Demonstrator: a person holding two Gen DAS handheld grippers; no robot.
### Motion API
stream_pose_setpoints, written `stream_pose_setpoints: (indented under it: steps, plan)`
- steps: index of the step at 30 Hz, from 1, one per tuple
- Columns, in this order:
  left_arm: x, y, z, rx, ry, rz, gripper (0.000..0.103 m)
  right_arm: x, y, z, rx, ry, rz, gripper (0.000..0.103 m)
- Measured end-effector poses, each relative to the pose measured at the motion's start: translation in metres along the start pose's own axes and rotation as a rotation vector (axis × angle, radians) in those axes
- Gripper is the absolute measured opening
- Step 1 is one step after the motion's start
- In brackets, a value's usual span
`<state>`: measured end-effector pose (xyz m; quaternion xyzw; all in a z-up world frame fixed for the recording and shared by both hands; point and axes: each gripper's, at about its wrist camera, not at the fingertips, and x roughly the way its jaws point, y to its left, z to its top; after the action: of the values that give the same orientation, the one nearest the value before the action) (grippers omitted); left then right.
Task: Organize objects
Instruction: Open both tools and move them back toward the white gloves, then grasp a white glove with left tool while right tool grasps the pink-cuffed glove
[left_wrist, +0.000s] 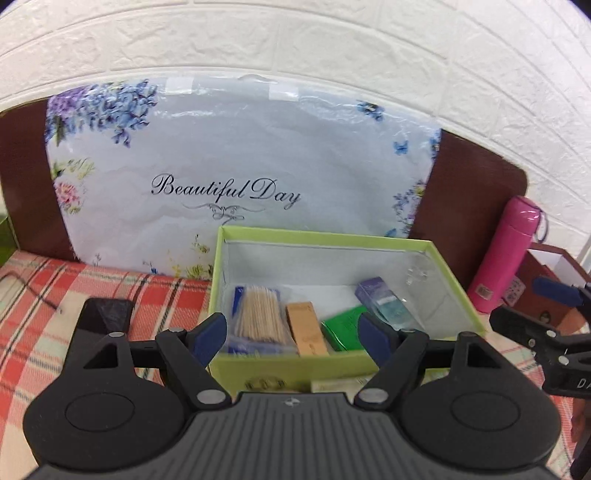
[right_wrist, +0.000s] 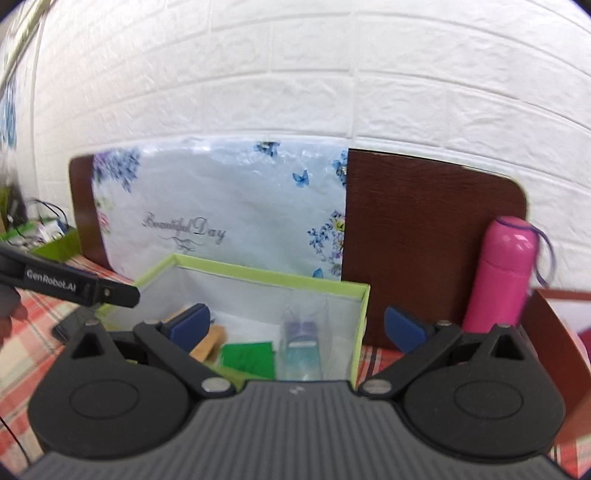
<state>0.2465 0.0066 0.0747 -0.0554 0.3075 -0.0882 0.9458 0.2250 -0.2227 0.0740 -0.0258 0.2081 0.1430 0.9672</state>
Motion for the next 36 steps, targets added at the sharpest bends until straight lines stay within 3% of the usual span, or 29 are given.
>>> stream_pose_setpoints:
  steps: [10,19,26,32,34,36]
  plan:
    - [-0.047,-0.018,-0.079,-0.045,0.04,-0.016,0.082,-0.083,0.024,-0.055,0.067,-0.001,0.004,0.103]
    - [-0.057,-0.018,-0.121,-0.111,0.082,-0.042,0.082,-0.104,0.041,-0.112,0.101,0.078,-0.024,0.103]
    - [-0.04,-0.013,-0.12,-0.219,0.06,0.0,0.082,-0.085,0.053,-0.147,0.116,0.173,-0.049,0.103]
    - [-0.021,-0.017,-0.103,-0.223,0.018,0.038,0.082,-0.065,0.064,-0.16,0.075,0.219,-0.068,0.103]
    - [-0.013,-0.018,-0.098,-0.222,0.023,0.045,0.082,-0.061,0.065,-0.162,0.063,0.242,-0.073,0.097]
    - [-0.004,-0.018,-0.096,-0.225,0.042,0.047,0.08,-0.06,0.065,-0.164,0.074,0.262,-0.057,0.075]
